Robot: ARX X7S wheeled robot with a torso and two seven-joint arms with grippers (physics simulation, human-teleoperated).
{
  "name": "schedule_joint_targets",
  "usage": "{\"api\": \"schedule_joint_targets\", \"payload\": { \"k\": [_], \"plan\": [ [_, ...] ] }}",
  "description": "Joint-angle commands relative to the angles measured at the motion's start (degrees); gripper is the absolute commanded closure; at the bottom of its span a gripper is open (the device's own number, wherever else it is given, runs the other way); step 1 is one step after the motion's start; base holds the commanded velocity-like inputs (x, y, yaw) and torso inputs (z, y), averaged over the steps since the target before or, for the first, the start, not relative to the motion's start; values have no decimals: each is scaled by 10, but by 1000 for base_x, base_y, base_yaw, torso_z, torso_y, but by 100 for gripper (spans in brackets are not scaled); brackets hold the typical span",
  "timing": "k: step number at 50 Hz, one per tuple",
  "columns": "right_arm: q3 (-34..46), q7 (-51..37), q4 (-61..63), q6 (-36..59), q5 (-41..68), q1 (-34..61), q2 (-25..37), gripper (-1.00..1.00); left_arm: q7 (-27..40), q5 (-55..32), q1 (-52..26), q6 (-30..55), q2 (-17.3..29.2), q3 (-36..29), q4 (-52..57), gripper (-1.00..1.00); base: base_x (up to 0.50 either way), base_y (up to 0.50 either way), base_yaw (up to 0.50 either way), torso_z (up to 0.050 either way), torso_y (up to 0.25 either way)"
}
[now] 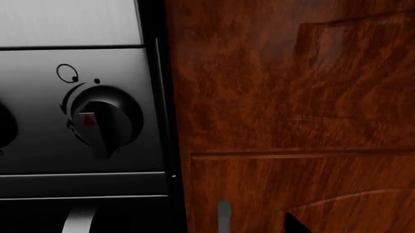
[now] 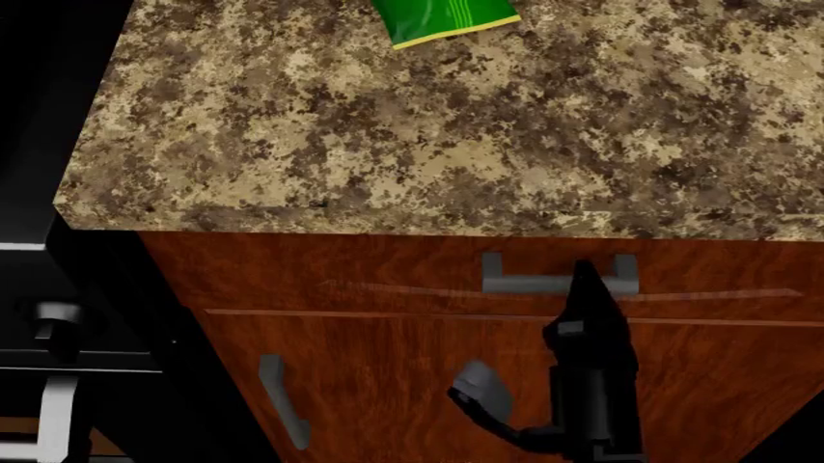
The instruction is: Open the right drawer.
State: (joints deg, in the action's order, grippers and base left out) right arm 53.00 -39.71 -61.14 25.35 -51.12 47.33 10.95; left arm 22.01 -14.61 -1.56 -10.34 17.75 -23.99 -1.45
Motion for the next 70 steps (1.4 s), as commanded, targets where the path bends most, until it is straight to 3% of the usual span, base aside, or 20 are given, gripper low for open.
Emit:
{"api": "schedule_joint_targets", "payload": {
  "k": [1,8,32,70],
  "plan": [
    [-16,57,-2,-15,68,29,-8,100,1,-1,0,-2,1,-1,-1,-100,12,0,4,0,0],
    [-16,58,16,-13,68,22,-3,100,1,-1,-1,-3,2,-2,-2,-100,10,0,5,0,0],
    [-5,125,286,57,23,-68,88,100,4,-3,-6,5,3,-7,1,-100,7,3,6,0,1],
    [-8,153,404,106,-2,-117,129,100,6,-4,-5,-4,6,-12,-5,-100,0,8,9,3,5]
  ]
}}
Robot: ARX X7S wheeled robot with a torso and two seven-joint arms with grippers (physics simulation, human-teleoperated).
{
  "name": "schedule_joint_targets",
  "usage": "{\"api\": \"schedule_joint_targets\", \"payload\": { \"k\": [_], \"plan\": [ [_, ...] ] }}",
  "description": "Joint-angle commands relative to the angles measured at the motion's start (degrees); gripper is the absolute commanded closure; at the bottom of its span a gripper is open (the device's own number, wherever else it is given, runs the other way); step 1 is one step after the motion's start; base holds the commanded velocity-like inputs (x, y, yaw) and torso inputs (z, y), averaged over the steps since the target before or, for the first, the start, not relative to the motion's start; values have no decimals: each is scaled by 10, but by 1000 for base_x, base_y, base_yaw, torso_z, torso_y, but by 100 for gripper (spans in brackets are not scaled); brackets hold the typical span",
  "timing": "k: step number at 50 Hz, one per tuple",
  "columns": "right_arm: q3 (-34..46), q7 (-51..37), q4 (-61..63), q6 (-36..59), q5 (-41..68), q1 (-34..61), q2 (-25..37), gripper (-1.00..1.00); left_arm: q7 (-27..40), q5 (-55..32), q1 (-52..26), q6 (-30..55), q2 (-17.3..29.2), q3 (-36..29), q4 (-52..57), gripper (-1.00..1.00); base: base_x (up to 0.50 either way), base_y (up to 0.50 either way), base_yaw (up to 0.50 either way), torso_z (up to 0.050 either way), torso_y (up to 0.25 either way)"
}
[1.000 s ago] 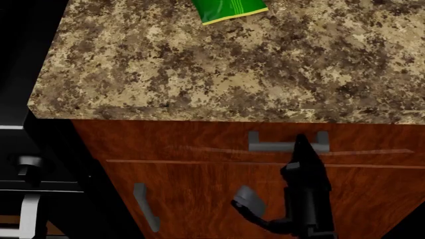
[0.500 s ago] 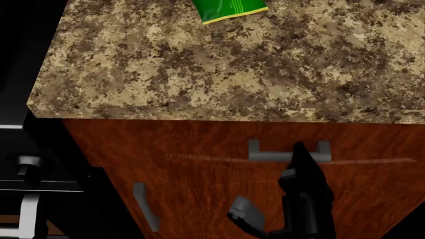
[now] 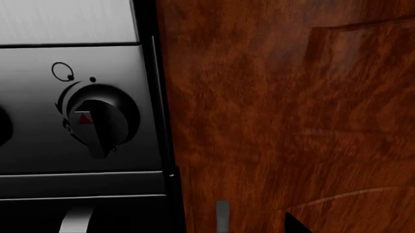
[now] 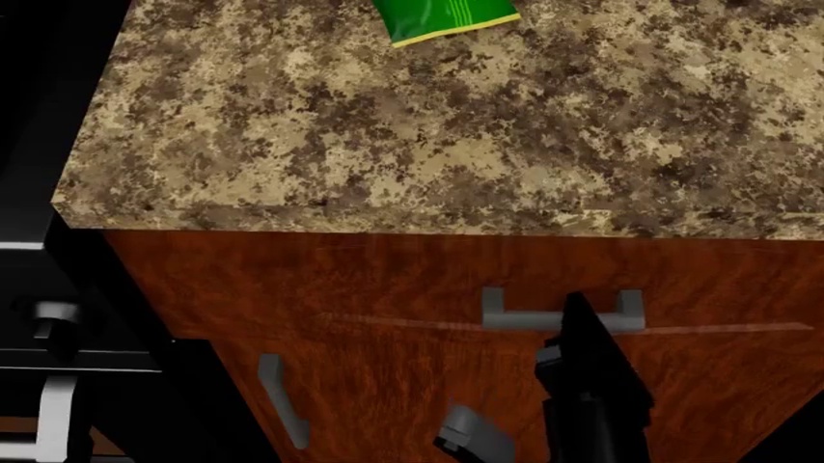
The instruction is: Open the right drawer.
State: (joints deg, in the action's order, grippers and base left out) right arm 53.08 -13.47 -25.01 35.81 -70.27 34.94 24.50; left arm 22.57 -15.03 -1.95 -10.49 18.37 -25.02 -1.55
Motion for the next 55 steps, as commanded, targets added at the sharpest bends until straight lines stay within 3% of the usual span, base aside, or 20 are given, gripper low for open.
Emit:
{"api": "schedule_joint_targets", "payload": {
  "k": [1,29,55],
  "plan": [
    [-9,-108,48,4,189,5,-5,100,0,0,-1,-3,0,-1,-4,-100,0,11,8,0,11],
    [-23,-72,177,54,176,-59,40,100,-2,-1,-8,-6,0,-7,-15,-100,0,11,8,5,5],
    [-18,-77,171,56,167,-58,38,100,4,-3,-5,-4,3,-9,-8,-100,-1,10,7,4,6]
  ]
}}
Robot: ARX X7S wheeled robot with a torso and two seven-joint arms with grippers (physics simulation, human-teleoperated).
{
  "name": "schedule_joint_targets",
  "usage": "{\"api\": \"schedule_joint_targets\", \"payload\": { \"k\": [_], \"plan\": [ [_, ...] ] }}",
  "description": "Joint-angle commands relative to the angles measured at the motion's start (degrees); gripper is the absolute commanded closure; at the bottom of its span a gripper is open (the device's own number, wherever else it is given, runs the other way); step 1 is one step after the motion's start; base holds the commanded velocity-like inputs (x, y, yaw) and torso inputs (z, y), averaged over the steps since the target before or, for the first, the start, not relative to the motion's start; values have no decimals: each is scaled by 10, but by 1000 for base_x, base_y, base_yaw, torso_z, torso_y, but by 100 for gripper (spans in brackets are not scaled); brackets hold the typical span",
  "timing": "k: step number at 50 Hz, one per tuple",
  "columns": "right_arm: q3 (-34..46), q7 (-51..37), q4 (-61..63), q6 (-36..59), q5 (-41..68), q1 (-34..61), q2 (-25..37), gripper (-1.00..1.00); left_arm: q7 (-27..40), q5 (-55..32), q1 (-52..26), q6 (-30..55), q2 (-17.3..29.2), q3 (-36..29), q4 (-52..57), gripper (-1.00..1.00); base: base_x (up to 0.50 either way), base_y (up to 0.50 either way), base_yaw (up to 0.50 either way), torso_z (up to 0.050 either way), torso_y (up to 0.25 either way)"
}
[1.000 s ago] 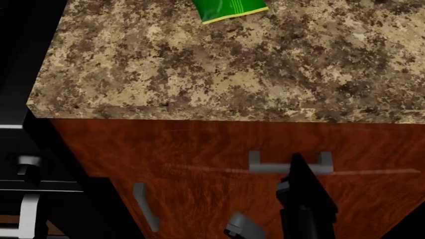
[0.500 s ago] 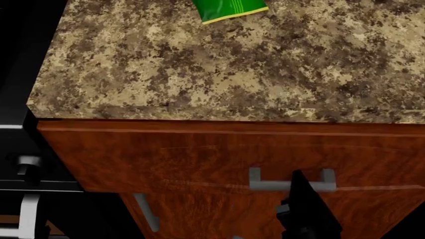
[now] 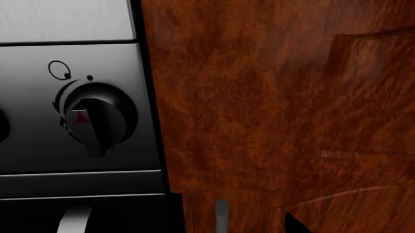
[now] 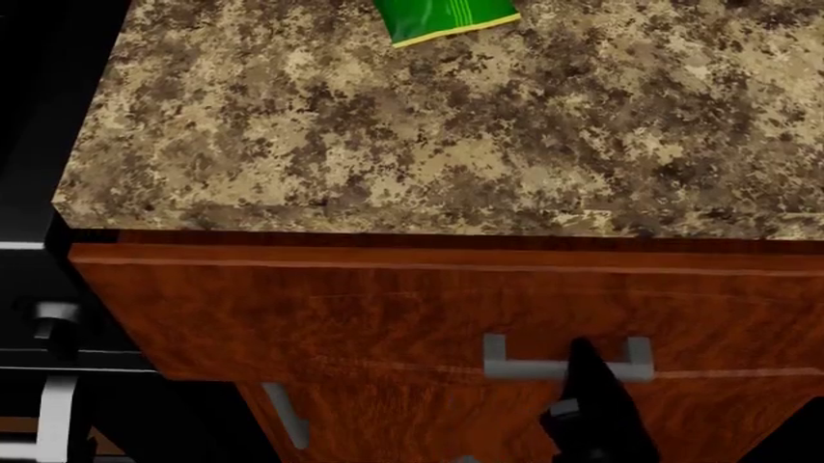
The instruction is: Open the right drawer.
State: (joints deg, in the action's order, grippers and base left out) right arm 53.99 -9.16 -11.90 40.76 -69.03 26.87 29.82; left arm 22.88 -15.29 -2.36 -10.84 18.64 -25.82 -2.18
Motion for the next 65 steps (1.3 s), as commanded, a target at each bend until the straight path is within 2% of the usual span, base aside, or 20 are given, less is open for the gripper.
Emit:
{"api": "schedule_joint_targets", "payload": {
  "k": [1,11,65],
  "plan": [
    [-27,-120,40,7,154,22,-15,100,1,0,-1,-1,1,-1,-2,-100,0,0,0,0,0],
    [-26,-120,38,4,154,23,-16,100,1,-1,-1,-3,1,-2,-3,-100,1,0,2,0,2],
    [-22,-113,48,7,146,23,-13,100,10,-6,-1,5,7,-8,9,-100,-181,0,0,1,2]
  ]
}}
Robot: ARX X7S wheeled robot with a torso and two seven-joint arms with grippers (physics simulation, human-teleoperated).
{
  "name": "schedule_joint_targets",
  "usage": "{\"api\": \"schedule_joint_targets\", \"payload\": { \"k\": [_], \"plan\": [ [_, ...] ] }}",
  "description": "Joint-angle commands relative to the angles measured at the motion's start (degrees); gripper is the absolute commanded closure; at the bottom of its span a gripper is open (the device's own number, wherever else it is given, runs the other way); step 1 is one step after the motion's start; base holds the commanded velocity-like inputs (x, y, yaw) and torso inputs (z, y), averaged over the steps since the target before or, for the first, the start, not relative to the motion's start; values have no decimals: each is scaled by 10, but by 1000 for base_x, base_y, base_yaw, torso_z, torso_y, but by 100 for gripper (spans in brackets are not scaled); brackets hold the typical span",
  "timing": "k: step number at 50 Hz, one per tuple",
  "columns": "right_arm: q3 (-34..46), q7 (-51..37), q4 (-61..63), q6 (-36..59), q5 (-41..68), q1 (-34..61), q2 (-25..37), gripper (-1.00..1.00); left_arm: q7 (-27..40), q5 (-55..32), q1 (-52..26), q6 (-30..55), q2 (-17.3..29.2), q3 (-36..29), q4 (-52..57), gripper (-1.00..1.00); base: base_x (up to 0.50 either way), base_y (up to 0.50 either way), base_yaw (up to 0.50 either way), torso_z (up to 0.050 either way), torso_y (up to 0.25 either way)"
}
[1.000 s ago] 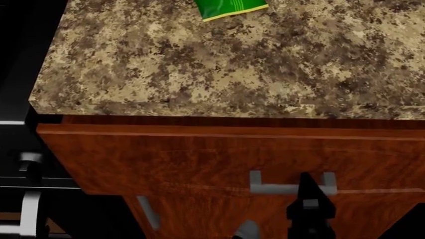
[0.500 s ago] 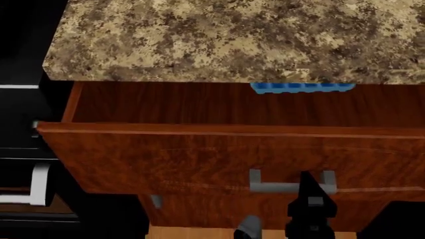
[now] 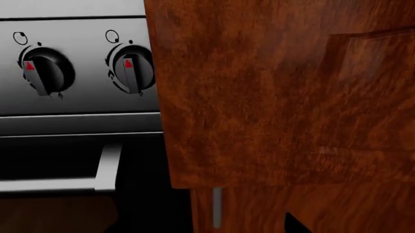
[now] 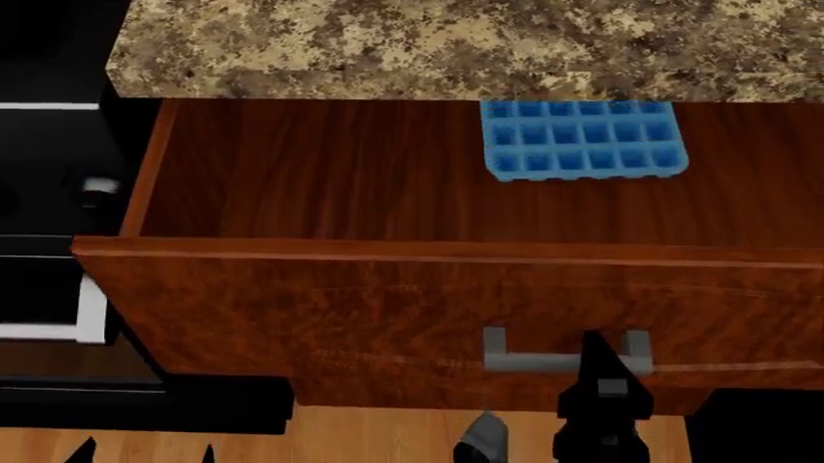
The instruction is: Open the right drawer.
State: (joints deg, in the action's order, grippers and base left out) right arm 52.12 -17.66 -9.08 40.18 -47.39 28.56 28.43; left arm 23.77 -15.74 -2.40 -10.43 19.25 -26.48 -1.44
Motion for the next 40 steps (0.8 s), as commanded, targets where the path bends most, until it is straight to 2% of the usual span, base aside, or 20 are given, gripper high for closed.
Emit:
{"api": "schedule_joint_targets", "payload": {
  "k": [1,40],
  "plan": [
    [-3,-28,20,12,-70,6,1,100,1,-1,0,0,1,-1,1,-100,-184,0,0,10,0],
    [-4,-34,6,9,-68,9,-3,100,1,-4,-5,-4,2,-5,-8,-100,-179,0,0,1,2]
  ]
}}
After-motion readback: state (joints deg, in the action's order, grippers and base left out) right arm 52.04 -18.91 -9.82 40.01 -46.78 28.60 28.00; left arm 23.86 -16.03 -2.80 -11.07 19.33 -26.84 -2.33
